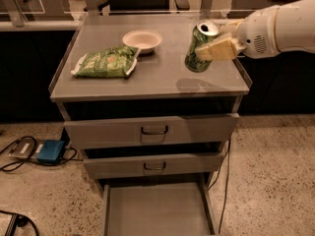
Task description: Place green can into bottom drawer
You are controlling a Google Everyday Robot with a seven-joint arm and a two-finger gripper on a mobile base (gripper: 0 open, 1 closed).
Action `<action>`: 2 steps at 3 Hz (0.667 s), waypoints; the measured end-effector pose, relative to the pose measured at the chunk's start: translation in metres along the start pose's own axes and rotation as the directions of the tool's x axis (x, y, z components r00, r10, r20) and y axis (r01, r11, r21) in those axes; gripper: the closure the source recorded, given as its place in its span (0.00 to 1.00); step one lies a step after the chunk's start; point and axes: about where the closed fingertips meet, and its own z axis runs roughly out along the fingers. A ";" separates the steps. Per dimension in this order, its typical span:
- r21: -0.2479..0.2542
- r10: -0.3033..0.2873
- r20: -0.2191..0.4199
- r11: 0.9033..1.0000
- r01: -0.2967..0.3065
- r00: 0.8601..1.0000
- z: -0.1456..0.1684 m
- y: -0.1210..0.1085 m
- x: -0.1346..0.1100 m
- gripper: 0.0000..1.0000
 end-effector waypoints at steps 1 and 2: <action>-0.007 0.033 0.000 0.999 -0.033 0.999 -0.019 0.036 0.028 1.00; -0.038 0.116 -0.020 0.992 -0.116 0.993 -0.016 0.070 0.069 1.00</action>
Offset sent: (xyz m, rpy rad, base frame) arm -0.1050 -0.0145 -0.1082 0.1070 0.1890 -0.0583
